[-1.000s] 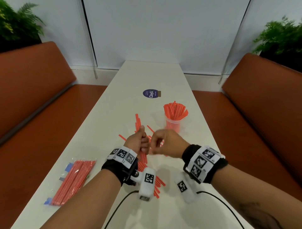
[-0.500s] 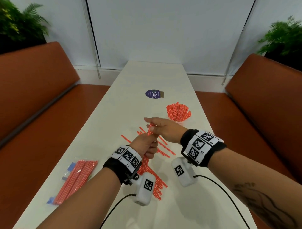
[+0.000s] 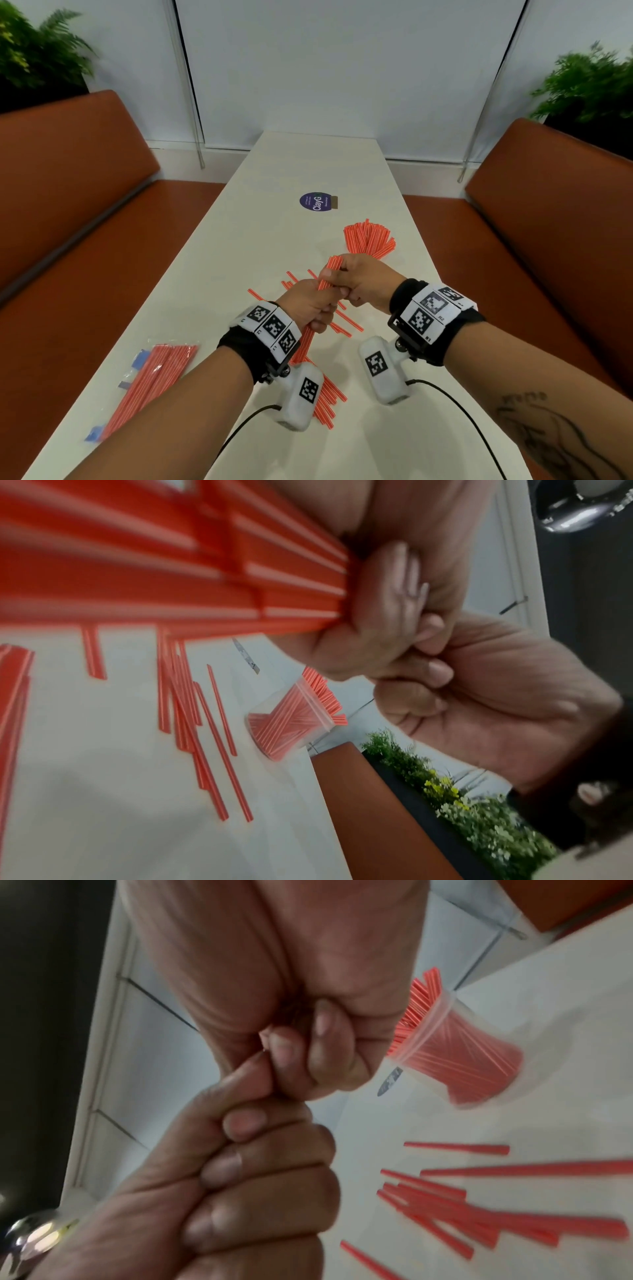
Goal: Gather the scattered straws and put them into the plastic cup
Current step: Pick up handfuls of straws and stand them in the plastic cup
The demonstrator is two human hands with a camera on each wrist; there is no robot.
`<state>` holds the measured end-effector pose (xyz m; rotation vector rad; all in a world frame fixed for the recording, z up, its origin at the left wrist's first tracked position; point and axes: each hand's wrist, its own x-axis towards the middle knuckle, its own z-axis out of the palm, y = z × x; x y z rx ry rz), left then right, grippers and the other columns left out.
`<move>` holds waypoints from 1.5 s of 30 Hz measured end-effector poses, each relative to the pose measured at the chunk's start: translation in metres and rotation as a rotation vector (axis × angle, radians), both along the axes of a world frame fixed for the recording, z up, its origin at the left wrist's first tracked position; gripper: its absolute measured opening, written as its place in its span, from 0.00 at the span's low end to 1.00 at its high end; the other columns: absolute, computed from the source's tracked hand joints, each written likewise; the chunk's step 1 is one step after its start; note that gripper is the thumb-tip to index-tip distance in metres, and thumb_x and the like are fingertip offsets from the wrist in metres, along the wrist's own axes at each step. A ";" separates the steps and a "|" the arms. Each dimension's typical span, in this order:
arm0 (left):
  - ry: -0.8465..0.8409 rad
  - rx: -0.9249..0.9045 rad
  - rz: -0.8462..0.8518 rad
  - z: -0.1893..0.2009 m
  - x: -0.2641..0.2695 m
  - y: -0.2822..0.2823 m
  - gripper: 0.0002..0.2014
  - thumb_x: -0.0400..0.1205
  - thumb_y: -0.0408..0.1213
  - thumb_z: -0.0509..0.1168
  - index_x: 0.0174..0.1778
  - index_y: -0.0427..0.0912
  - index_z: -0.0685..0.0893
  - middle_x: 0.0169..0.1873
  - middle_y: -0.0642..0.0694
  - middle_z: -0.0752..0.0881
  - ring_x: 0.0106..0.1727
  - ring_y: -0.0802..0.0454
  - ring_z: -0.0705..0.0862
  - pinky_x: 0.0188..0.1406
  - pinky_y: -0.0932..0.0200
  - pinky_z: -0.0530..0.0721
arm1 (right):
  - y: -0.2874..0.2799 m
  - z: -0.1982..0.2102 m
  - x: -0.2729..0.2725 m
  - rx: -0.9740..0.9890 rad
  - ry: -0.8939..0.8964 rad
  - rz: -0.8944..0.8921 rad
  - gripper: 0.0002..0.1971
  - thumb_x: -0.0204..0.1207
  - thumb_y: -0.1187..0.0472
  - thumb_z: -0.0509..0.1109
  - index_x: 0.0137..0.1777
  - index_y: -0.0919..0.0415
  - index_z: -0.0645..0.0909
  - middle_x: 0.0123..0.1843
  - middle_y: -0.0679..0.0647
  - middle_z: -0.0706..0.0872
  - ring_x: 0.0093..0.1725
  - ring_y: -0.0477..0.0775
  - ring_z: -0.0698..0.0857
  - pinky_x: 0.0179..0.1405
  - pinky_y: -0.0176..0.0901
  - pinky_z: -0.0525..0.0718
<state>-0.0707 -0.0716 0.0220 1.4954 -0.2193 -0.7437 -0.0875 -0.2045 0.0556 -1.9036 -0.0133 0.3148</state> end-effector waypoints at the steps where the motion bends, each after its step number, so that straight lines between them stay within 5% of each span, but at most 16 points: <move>1: -0.008 -0.006 -0.008 0.001 0.002 -0.002 0.18 0.82 0.37 0.63 0.25 0.43 0.70 0.13 0.54 0.68 0.13 0.61 0.65 0.11 0.71 0.63 | -0.003 0.005 0.002 -0.054 -0.019 -0.023 0.11 0.80 0.57 0.65 0.42 0.64 0.74 0.21 0.49 0.71 0.17 0.43 0.65 0.18 0.33 0.65; 5: -0.101 0.070 -0.023 0.006 0.015 -0.011 0.17 0.82 0.46 0.62 0.28 0.44 0.71 0.15 0.55 0.69 0.14 0.61 0.66 0.14 0.70 0.67 | -0.025 0.034 0.019 -0.128 -0.149 -0.203 0.09 0.81 0.57 0.64 0.42 0.62 0.74 0.25 0.48 0.72 0.22 0.46 0.67 0.22 0.36 0.67; 8: -0.163 0.125 0.033 0.005 0.029 -0.019 0.14 0.83 0.45 0.60 0.33 0.43 0.74 0.22 0.51 0.68 0.16 0.61 0.65 0.16 0.68 0.67 | -0.049 0.056 0.033 -0.089 -0.255 -0.375 0.08 0.82 0.58 0.63 0.45 0.63 0.75 0.27 0.51 0.72 0.24 0.48 0.68 0.23 0.37 0.68; 11: -0.315 0.275 0.168 -0.001 0.042 -0.028 0.10 0.83 0.41 0.61 0.37 0.43 0.76 0.28 0.49 0.73 0.23 0.57 0.71 0.23 0.63 0.72 | -0.070 0.061 0.048 -0.262 -0.429 -0.552 0.10 0.82 0.58 0.62 0.39 0.59 0.75 0.29 0.50 0.74 0.29 0.51 0.73 0.31 0.41 0.75; 13: -0.489 0.418 0.230 -0.003 0.049 -0.035 0.03 0.82 0.38 0.62 0.47 0.44 0.79 0.38 0.47 0.80 0.32 0.52 0.78 0.34 0.59 0.76 | -0.078 0.053 0.054 -0.436 -0.468 -0.610 0.10 0.82 0.57 0.61 0.42 0.61 0.74 0.32 0.52 0.76 0.35 0.53 0.76 0.38 0.45 0.75; 16: -0.777 0.698 0.111 -0.007 0.061 -0.050 0.16 0.82 0.37 0.61 0.67 0.48 0.78 0.60 0.41 0.79 0.60 0.44 0.81 0.58 0.54 0.78 | -0.082 0.030 0.059 -0.560 -0.375 -0.581 0.09 0.83 0.57 0.61 0.46 0.62 0.73 0.34 0.50 0.76 0.34 0.49 0.76 0.36 0.40 0.74; 18: -0.891 0.813 0.024 -0.012 0.069 -0.060 0.18 0.82 0.38 0.61 0.70 0.51 0.78 0.66 0.41 0.75 0.68 0.42 0.76 0.66 0.52 0.77 | -0.083 0.012 0.064 -0.606 -0.310 -0.553 0.10 0.83 0.56 0.61 0.44 0.62 0.73 0.33 0.50 0.76 0.32 0.47 0.75 0.38 0.41 0.75; 22: -0.856 0.807 -0.006 -0.020 0.076 -0.073 0.17 0.82 0.37 0.60 0.67 0.48 0.80 0.66 0.42 0.77 0.66 0.43 0.78 0.65 0.50 0.78 | -0.078 -0.008 0.071 -0.733 -0.152 -0.369 0.16 0.81 0.58 0.64 0.32 0.61 0.71 0.31 0.53 0.76 0.31 0.50 0.75 0.33 0.38 0.70; 25: -0.871 0.784 0.037 -0.023 0.077 -0.075 0.15 0.82 0.36 0.61 0.65 0.46 0.81 0.67 0.42 0.76 0.65 0.43 0.79 0.63 0.50 0.78 | -0.076 -0.012 0.067 -0.760 -0.161 -0.375 0.06 0.77 0.59 0.69 0.46 0.62 0.79 0.44 0.56 0.80 0.45 0.55 0.80 0.44 0.43 0.77; 28: -0.891 0.767 0.076 -0.027 0.077 -0.077 0.15 0.80 0.35 0.62 0.63 0.44 0.81 0.72 0.43 0.72 0.69 0.43 0.75 0.65 0.47 0.77 | -0.084 -0.020 0.061 -0.696 -0.380 -0.650 0.19 0.78 0.57 0.67 0.68 0.60 0.73 0.65 0.56 0.76 0.64 0.55 0.78 0.62 0.48 0.79; 32: -0.924 0.725 0.077 -0.027 0.076 -0.083 0.14 0.80 0.33 0.61 0.61 0.38 0.79 0.72 0.45 0.72 0.66 0.43 0.78 0.63 0.48 0.79 | -0.086 -0.044 0.059 -0.661 -0.349 -0.493 0.28 0.85 0.55 0.53 0.82 0.61 0.52 0.85 0.57 0.54 0.84 0.55 0.52 0.81 0.48 0.53; 34: -0.932 0.709 0.055 -0.027 0.075 -0.086 0.10 0.81 0.35 0.61 0.57 0.39 0.81 0.67 0.46 0.76 0.62 0.45 0.80 0.59 0.49 0.80 | -0.083 -0.055 0.062 -0.659 -0.292 -0.344 0.29 0.86 0.53 0.49 0.83 0.61 0.45 0.86 0.56 0.46 0.85 0.53 0.44 0.81 0.46 0.46; 37: -0.912 0.717 0.067 -0.028 0.077 -0.085 0.08 0.81 0.35 0.61 0.54 0.39 0.81 0.62 0.45 0.79 0.58 0.46 0.82 0.56 0.53 0.81 | -0.079 -0.059 0.070 -0.775 -0.289 -0.297 0.29 0.86 0.55 0.49 0.84 0.60 0.44 0.86 0.56 0.46 0.85 0.54 0.44 0.82 0.54 0.50; 41: -0.890 0.714 0.067 -0.024 0.080 -0.083 0.10 0.81 0.35 0.63 0.55 0.38 0.82 0.68 0.45 0.76 0.63 0.46 0.81 0.61 0.55 0.77 | -0.080 -0.043 0.077 -0.913 -0.157 -0.200 0.36 0.83 0.58 0.58 0.83 0.51 0.38 0.86 0.53 0.44 0.85 0.56 0.45 0.80 0.64 0.52; 43: -0.860 0.680 0.058 -0.023 0.080 -0.078 0.11 0.81 0.34 0.63 0.58 0.38 0.82 0.73 0.45 0.72 0.69 0.47 0.77 0.66 0.57 0.73 | -0.082 -0.030 0.074 -0.794 -0.163 -0.261 0.42 0.81 0.56 0.63 0.82 0.48 0.34 0.86 0.52 0.45 0.85 0.56 0.46 0.79 0.66 0.51; 45: -0.822 0.640 0.085 -0.023 0.083 -0.067 0.13 0.80 0.33 0.65 0.61 0.39 0.81 0.76 0.44 0.68 0.74 0.47 0.73 0.72 0.56 0.69 | -0.085 -0.018 0.066 -0.673 -0.306 -0.481 0.40 0.80 0.55 0.65 0.83 0.51 0.42 0.85 0.54 0.55 0.84 0.56 0.55 0.79 0.63 0.57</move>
